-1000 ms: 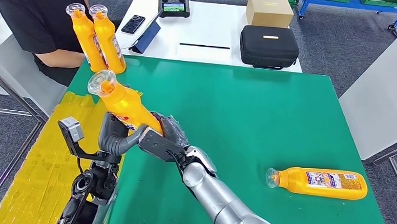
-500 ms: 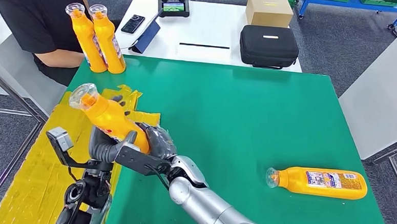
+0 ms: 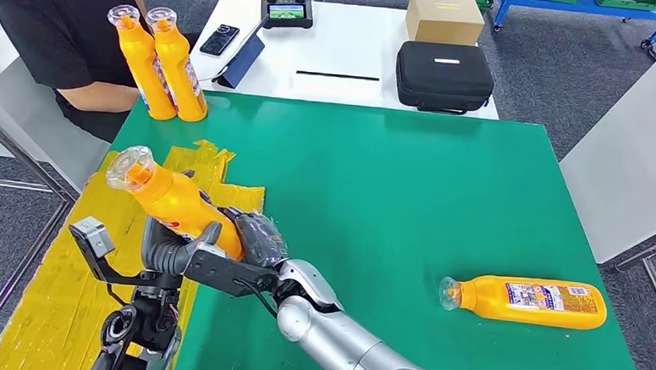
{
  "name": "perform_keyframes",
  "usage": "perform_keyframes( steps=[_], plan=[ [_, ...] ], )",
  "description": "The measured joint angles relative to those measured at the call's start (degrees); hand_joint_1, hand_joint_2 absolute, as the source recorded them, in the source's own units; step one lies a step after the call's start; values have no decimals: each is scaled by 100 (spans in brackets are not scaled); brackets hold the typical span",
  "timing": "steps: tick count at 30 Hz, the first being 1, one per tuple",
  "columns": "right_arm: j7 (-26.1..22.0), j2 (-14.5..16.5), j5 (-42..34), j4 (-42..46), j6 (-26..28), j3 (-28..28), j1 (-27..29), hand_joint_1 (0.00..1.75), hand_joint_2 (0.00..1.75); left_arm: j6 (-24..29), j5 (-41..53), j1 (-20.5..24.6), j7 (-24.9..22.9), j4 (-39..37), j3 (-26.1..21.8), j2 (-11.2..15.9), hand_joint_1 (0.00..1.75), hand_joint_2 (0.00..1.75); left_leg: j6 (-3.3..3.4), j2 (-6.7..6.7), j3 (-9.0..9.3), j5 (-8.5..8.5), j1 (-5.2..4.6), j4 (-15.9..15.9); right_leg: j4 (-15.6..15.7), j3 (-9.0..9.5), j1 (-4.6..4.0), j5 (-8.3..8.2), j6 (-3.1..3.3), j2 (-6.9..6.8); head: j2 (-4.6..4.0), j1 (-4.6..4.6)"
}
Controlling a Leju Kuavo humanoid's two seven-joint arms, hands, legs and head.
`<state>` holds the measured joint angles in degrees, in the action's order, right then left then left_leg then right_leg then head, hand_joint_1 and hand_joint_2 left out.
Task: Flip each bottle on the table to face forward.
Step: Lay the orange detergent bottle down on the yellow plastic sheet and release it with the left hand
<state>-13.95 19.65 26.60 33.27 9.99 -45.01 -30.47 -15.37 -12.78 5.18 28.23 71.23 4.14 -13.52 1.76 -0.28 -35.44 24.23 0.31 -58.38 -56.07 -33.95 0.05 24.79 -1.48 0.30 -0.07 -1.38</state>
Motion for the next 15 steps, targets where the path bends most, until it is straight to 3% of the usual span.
perform_keyframes(
  steps=[8, 12, 15],
  plan=[
    [-50, 0, 43, -12, 45, -176, 6, 175, 175, 31, 4, -294, 1, 330, -59, 15, 175, 175, -1, 0, -2, 0, 0, 0, 1, -4, 0, 1, 1, 1, 0, 0],
    [-81, -1, 109, -32, 108, -230, 15, 0, 0, 37, 25, -356, 5, 399, -81, 17, 175, 175, -1, 1, -1, 0, 0, 0, 1, -5, 0, 1, 1, 1, 0, 0],
    [-312, -117, -19, 89, 559, -185, 178, 0, 0, 485, 582, -361, 139, 453, -49, 52, 175, 175, 0, -8, 1, 0, 0, 0, 3, -7, 0, 1, 1, -8, 0, 0]
  ],
)
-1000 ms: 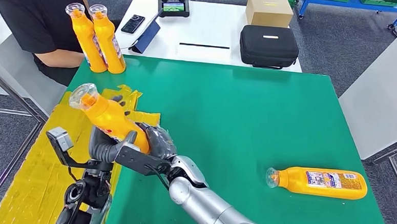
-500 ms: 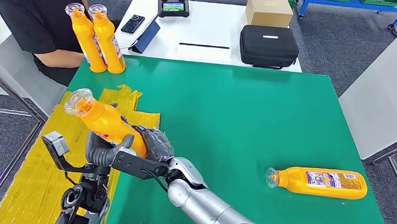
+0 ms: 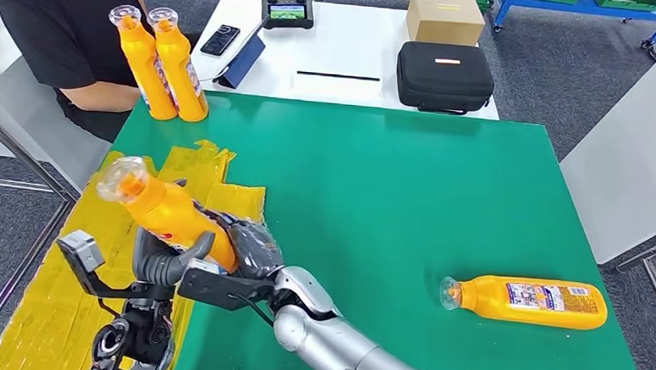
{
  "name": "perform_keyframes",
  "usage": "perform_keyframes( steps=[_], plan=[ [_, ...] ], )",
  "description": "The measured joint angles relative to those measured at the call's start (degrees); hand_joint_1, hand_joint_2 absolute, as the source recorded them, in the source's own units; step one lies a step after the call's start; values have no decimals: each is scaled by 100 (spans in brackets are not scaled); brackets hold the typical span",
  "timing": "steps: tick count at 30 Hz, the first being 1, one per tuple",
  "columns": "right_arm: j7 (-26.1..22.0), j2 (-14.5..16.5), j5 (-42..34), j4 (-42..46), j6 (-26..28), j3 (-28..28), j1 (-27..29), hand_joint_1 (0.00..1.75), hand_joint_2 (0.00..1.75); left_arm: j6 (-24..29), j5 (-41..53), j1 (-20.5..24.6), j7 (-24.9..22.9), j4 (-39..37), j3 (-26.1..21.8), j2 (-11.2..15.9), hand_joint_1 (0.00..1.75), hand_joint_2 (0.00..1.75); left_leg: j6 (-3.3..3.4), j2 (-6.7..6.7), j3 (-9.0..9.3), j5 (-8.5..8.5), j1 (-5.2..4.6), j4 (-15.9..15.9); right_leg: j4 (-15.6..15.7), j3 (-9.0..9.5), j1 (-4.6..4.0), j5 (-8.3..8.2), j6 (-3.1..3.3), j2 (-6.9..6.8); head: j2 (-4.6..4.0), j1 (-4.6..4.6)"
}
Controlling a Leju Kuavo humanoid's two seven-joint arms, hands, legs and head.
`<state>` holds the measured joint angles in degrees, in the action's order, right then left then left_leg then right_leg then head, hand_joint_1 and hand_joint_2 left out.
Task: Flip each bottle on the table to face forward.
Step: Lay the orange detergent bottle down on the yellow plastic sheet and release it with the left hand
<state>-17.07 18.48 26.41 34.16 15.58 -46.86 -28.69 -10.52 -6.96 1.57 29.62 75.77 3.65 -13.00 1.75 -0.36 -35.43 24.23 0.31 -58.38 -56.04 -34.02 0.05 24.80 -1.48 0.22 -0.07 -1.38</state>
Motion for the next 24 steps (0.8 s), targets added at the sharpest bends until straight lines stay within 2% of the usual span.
perform_keyframes(
  steps=[2, 3, 6, 9, 15, 24],
  plan=[
    [-243, -303, -135, 504, 287, 252, 332, 0, 0, 690, 830, 1, 232, -20, 31, 96, 175, 175, 0, -14, -3, 0, -1, 0, 0, 6, 1, 0, 0, -14, 0, 2],
    [-341, -524, -113, 911, 236, 515, 532, 0, 0, 1080, 1275, -9, 381, -73, 16, 168, 175, 175, 0, -20, -6, 0, -2, 0, 0, 9, 2, 0, -1, -18, 0, 3],
    [-534, -1065, 165, 1955, -283, 1508, 1005, 0, 0, 2080, 2313, -64, 658, -292, -117, 372, 175, 175, 1, -25, -13, 1, -6, 0, 2, 6, 4, 0, -1, -21, 0, 1],
    [-730, -1351, 267, 2727, -544, 2252, 1387, 0, 0, 2853, 3220, -129, 491, -480, -184, 489, 175, 175, 2, -26, -15, 1, -6, 0, 4, 5, 4, 0, -2, -25, 0, 1],
    [-786, -1605, 273, 3569, -705, 3034, 1796, 0, 0, 3847, 4519, -186, 84, -744, -44, 528, 175, 175, 2, -22, -16, 1, -5, 0, 4, 1, 2, 0, -2, -25, 0, -1],
    [-1008, -1693, 191, 3720, -845, 3430, 1850, 0, 0, 4830, 6262, -111, -645, -1057, 488, 522, 175, 175, 4, -22, -16, -2, -4, 0, 3, 3, 2, -1, -2, -25, 0, 0]
  ],
)
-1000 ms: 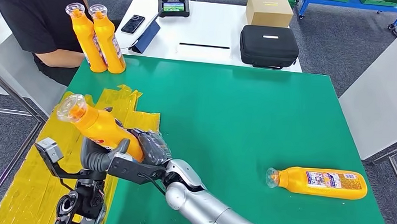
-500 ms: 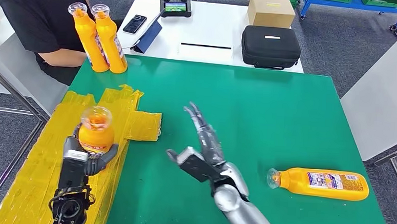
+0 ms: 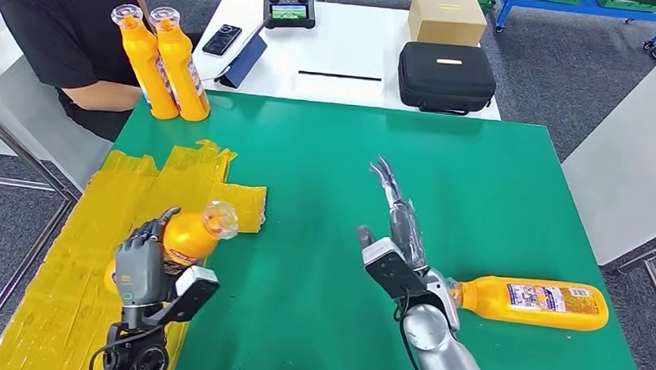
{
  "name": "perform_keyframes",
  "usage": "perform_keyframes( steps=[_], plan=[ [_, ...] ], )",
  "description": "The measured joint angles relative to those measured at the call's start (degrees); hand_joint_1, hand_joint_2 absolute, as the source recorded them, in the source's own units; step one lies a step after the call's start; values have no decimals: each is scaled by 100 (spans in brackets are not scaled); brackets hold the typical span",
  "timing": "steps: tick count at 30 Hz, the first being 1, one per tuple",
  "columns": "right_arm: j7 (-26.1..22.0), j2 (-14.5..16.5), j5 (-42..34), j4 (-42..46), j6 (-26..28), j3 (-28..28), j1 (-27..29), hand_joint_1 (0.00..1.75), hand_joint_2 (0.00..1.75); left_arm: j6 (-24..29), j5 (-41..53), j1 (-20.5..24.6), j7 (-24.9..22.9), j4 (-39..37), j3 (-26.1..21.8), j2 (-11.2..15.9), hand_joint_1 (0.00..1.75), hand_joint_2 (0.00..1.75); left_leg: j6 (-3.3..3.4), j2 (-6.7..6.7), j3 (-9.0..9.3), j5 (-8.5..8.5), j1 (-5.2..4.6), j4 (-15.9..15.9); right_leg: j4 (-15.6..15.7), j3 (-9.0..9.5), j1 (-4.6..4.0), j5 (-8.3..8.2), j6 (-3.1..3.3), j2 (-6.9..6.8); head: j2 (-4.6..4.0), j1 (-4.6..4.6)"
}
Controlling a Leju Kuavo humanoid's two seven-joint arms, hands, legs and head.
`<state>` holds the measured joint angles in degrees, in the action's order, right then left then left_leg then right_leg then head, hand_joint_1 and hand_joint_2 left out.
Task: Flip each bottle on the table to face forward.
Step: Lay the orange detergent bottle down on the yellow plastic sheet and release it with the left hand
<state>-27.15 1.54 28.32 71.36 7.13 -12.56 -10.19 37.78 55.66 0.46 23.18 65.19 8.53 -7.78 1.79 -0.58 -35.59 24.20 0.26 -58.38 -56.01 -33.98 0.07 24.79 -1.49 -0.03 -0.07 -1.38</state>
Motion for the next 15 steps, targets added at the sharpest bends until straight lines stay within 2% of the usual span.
perform_keyframes(
  steps=[5, 9, 15],
  plan=[
    [-109, -14, -86, -20, -90, 107, -39, 0, 0, -88, 634, 136, -379, -523, 367, -22, 175, 175, 1, -1, -1, 0, -1, 0, 0, 1, 1, 0, 0, 0, 0, -1],
    [-138, -27, -122, -61, -123, 151, -79, 0, 0, -164, 793, 259, -462, -839, 578, -28, 0, 0, 1, -2, -1, -1, -1, 0, 1, 1, 1, 0, 0, -1, 0, -2],
    [-239, -62, -237, -209, -174, 172, -222, 0, 0, -362, 1152, 556, -768, -1409, 883, -30, 0, 0, 4, -1, 2, -4, -1, 0, 0, 4, 0, -1, 0, -1, 0, -2]
  ],
)
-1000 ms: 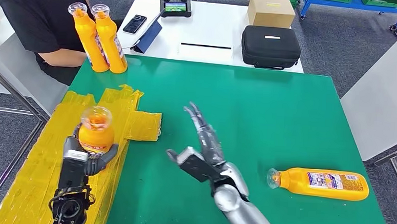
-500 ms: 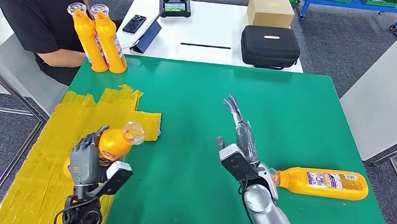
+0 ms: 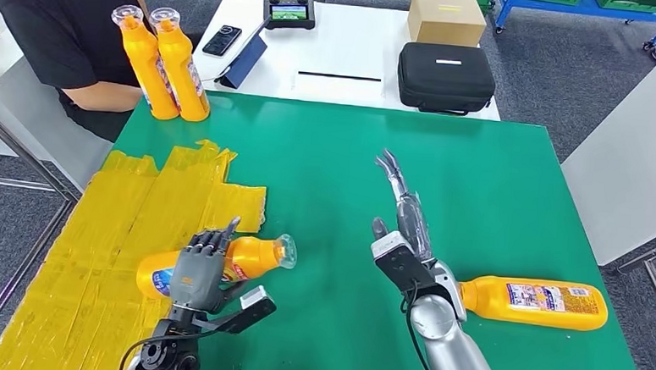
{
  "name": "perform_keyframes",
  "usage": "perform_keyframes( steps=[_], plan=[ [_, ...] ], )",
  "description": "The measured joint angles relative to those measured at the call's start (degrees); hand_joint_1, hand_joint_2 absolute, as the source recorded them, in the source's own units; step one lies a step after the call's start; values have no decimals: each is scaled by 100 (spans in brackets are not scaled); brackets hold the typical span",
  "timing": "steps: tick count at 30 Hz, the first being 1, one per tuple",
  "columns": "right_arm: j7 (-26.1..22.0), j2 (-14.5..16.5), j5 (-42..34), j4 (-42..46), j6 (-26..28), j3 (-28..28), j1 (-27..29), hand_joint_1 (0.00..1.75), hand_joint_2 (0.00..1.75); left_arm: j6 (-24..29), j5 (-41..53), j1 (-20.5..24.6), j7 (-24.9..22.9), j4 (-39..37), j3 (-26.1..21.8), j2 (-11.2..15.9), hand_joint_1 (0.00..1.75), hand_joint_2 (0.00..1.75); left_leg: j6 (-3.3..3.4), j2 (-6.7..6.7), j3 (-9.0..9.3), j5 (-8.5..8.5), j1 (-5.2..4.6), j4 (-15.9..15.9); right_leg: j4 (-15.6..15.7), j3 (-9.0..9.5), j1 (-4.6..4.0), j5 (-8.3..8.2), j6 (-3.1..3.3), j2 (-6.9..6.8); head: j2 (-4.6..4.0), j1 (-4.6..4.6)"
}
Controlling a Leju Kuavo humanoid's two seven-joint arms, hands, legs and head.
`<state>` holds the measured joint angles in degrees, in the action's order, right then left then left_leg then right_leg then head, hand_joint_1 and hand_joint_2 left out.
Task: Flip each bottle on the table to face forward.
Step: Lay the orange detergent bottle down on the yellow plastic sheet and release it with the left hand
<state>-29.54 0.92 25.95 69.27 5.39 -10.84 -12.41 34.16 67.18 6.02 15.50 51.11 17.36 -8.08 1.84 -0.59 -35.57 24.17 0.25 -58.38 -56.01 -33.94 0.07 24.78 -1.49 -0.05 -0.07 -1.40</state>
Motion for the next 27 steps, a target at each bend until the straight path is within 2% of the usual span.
perform_keyframes(
  steps=[7, 19, 23, 27],
  plan=[
    [-84, -38, -78, -185, -15, 4, -65, 0, 0, -110, -257, 145, 129, -391, 119, -16, 0, 0, 4, 1, 0, -3, 0, 0, -1, 0, 0, -2, -1, 0, 0, 1],
    [-115, -61, -107, -331, -54, 3, -100, 0, 0, -237, -601, 186, 270, -491, 133, -16, 0, 0, 4, 0, -2, -3, 0, 0, -1, 0, 0, -2, -1, 0, 0, 2],
    [-87, -73, 13, -333, -27, 4, -96, 0, 0, -244, -1074, 188, 517, -485, 72, -16, 0, 0, 4, 1, -1, -4, 0, 0, -1, 0, 0, -2, -1, 0, 0, 1],
    [49, -232, 375, -247, 62, 40, -3, 0, 0, -407, -2119, 109, 1024, -247, -175, -15, 0, 0, 4, -1, -1, -4, 0, -1, 0, 0, 0, -2, -1, -1, 0, 1]
  ],
)
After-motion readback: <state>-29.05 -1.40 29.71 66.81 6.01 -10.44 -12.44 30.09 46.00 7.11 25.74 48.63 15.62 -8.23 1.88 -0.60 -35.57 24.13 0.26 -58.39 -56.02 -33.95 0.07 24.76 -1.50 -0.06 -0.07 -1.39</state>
